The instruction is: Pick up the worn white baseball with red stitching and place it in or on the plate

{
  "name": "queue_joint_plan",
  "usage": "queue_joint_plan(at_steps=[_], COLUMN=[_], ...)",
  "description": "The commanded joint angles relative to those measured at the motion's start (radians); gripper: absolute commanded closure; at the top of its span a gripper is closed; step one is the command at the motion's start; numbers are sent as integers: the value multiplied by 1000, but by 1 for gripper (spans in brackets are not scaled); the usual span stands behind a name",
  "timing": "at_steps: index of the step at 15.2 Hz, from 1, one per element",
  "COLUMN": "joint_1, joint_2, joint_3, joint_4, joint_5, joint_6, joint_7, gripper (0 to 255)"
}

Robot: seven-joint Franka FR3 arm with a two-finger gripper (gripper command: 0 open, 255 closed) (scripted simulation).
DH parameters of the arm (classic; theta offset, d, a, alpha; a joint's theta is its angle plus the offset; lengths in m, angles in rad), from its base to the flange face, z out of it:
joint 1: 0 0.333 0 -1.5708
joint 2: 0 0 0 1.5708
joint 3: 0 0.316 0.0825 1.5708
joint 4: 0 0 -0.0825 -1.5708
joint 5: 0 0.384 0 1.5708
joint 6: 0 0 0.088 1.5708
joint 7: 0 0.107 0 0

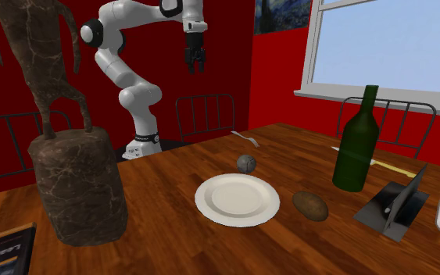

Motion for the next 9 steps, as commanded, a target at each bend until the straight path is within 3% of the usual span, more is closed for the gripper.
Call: queue_joint_plan(at_steps=[1,9], joint_1=[0,-30], joint_2=[0,229], joint_3=[0,-100], joint_4=[0,10], joint_5=[0,-41], joint_6=[0,184], joint_7=[0,-118], gripper=[0,0])
